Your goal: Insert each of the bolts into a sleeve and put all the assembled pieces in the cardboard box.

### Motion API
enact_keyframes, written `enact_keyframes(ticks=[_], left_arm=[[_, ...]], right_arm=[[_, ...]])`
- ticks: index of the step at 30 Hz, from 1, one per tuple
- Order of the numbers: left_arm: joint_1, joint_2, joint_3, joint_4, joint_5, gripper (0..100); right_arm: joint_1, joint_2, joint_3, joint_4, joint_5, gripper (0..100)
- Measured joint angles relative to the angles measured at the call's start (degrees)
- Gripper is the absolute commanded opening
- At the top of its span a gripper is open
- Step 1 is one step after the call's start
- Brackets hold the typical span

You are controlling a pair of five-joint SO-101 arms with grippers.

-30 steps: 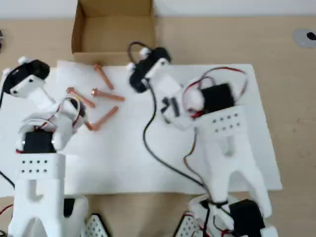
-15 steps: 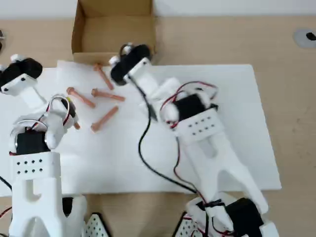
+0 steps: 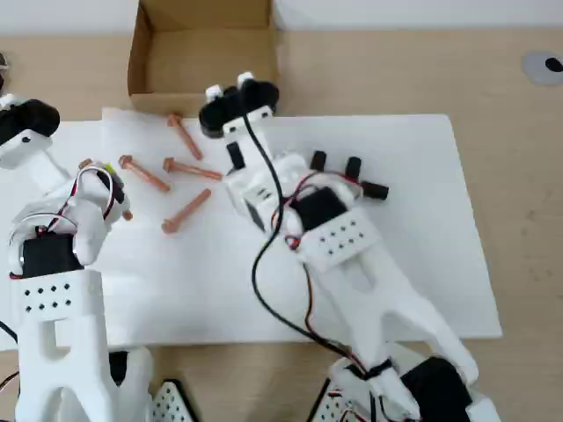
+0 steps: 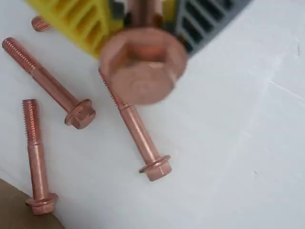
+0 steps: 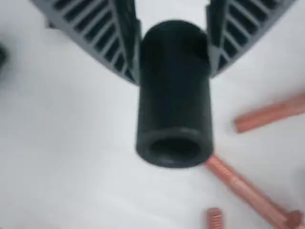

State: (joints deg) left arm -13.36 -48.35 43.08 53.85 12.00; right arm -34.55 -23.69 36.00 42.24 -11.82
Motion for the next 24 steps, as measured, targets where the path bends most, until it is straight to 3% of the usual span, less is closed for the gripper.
enact_keyframes(ticks=[8, 16, 24], left_arm=[[0.0, 2.5, -0.2, -1.9, 0.1, 1], [0.5, 11.1, -4.0, -1.8, 0.1, 1], [7.4, 15.6, -9.8, 3.2, 0.1, 1]], right_arm=[[-2.6, -13.5, 18.5, -16.5, -1.6, 1.1], [-2.6, -27.3, 35.1, -31.0, 7.6, 1.1], [-3.1, -36.6, 52.4, -52.7, 15.4, 1.1]])
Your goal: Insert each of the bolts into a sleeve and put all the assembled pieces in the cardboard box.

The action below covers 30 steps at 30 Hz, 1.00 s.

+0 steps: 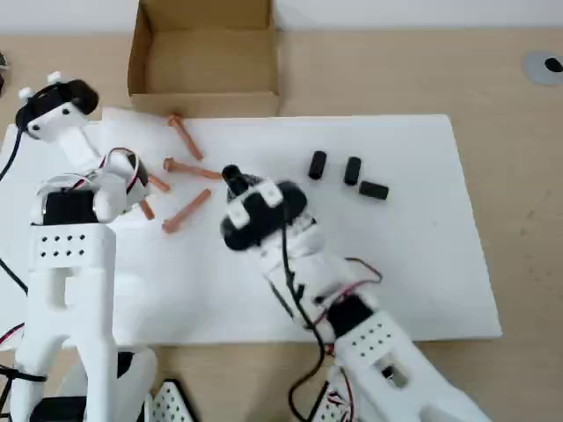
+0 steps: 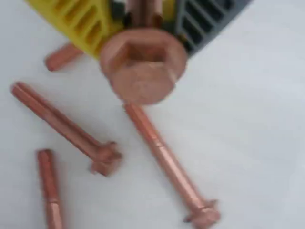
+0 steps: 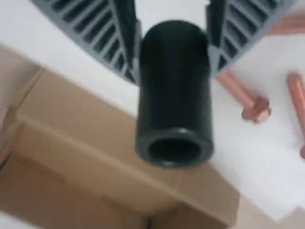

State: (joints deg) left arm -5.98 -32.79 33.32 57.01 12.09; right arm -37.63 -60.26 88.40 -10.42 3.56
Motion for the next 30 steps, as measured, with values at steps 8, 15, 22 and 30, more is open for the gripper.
enact_keyframes(ticks=[8, 15, 22, 30], left_arm=[[3.5, -1.7, -1.0, 2.2, 0.0, 1], [9.3, -18.5, -0.6, 2.5, -1.8, 1], [12.5, -40.3, 12.0, -5.2, -3.9, 1], [16.9, -64.0, 37.4, -20.0, -12.2, 1]], right_arm=[[-1.1, -2.8, 8.1, -9.2, 2.5, 1.1], [-1.1, -2.8, 8.2, -9.3, 1.3, 1.1], [-1.1, -2.8, 8.2, -6.9, 0.6, 1.1], [-1.1, -2.8, 8.2, -6.7, 0.6, 1.1]])
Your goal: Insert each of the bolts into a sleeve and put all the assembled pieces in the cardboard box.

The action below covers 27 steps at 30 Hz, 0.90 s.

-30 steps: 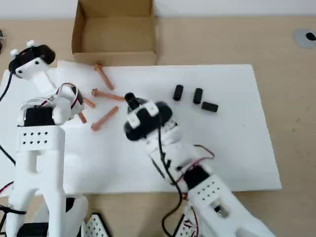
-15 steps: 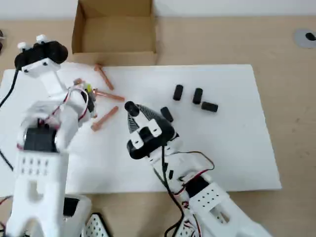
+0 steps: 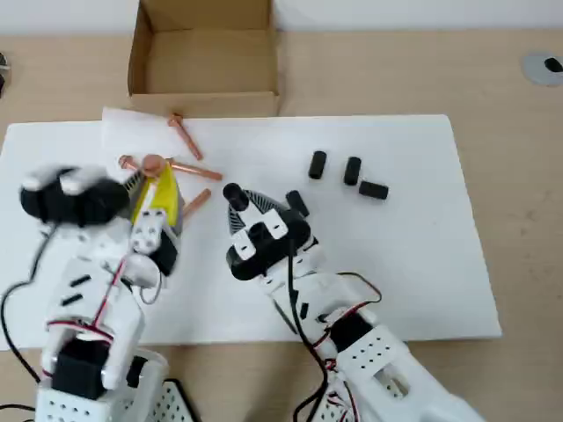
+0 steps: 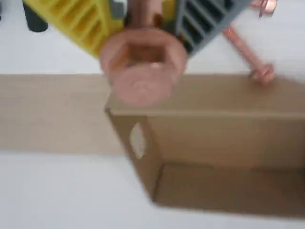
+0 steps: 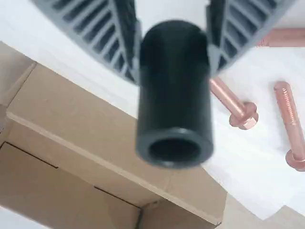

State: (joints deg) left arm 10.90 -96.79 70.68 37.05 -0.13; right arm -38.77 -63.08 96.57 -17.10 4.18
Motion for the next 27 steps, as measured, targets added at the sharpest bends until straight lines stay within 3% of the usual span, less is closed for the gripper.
enact_keyframes(ticks=[8, 27], left_arm=[[5.7, -6.3, 7.3, -9.4, -4.2, 1], [12.5, -6.3, 5.9, -9.5, -4.3, 1]], right_arm=[[0.0, 0.0, 0.0, 0.1, 0.0, 1.0], [0.0, 0.0, 0.0, 0.1, 0.0, 1.0]])
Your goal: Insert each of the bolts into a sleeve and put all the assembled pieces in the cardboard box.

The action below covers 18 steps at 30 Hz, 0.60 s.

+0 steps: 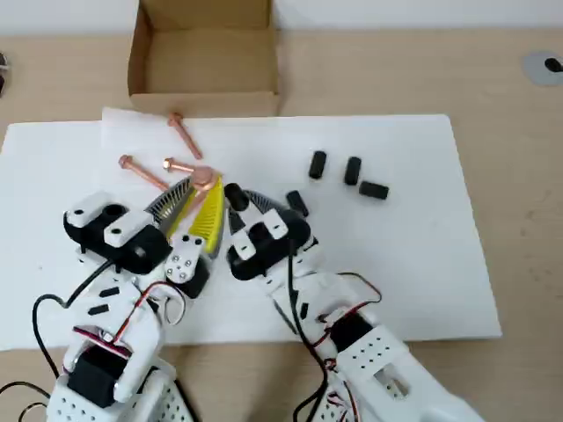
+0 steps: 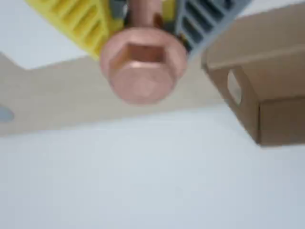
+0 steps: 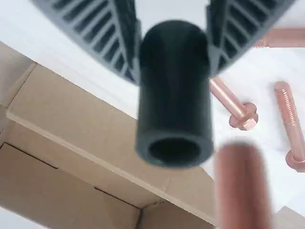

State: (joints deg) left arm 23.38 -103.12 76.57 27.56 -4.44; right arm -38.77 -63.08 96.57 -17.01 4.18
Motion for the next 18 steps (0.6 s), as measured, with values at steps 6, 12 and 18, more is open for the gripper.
enact_keyframes(ticks=[6, 12, 18], left_arm=[[0.0, 0.0, -2.8, 0.0, 0.0, 1], [0.0, 1.9, -6.9, 2.5, 1.9, 1], [0.0, 7.9, -8.4, 3.0, 4.4, 1]], right_arm=[[0.0, 0.0, 0.0, 0.0, 0.0, 1.0], [0.0, 0.0, 0.0, 0.0, 0.0, 1.0], [0.0, 0.0, 0.0, 0.0, 0.0, 1.0]])
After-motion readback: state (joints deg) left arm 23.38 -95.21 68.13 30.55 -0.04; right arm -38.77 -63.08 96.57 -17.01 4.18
